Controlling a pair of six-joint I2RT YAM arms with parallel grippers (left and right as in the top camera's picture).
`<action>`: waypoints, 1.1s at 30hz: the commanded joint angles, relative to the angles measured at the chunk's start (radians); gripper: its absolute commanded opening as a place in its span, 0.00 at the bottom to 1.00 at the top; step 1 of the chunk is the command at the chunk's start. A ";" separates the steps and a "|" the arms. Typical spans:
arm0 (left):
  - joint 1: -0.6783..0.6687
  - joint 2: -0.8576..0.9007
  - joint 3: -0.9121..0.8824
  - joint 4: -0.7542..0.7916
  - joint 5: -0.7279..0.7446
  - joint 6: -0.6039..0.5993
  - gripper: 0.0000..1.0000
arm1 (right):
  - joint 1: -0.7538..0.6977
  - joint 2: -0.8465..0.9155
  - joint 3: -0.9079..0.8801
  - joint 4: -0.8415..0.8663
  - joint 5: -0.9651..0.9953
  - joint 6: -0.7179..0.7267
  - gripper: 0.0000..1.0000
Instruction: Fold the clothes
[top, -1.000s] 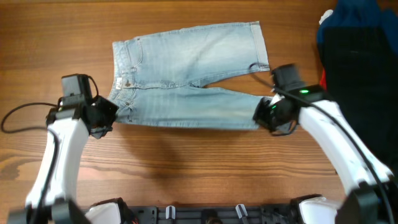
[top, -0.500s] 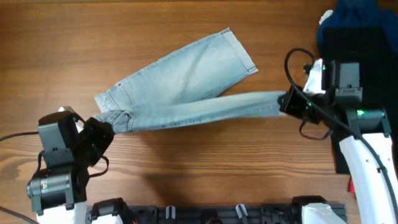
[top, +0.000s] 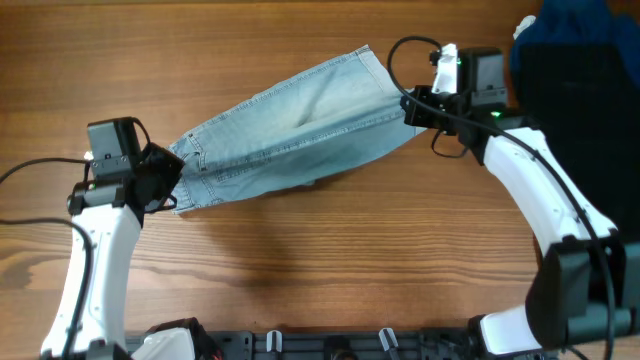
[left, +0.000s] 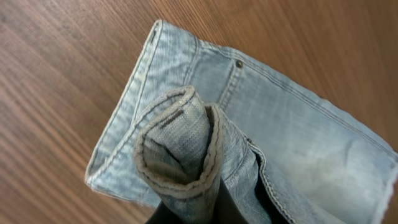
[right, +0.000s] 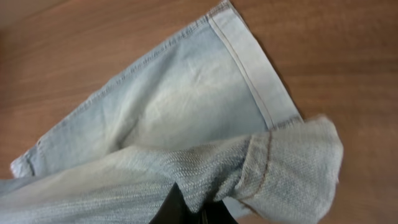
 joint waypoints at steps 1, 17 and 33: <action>0.034 0.088 0.005 0.064 -0.154 -0.006 0.04 | 0.004 0.079 0.023 0.091 0.129 -0.028 0.04; 0.034 0.142 0.005 0.233 -0.183 0.000 1.00 | 0.116 0.214 0.025 0.362 0.171 -0.038 0.99; -0.022 -0.017 0.111 -0.063 -0.172 0.177 0.92 | 0.136 0.178 0.040 0.228 0.135 -0.105 0.30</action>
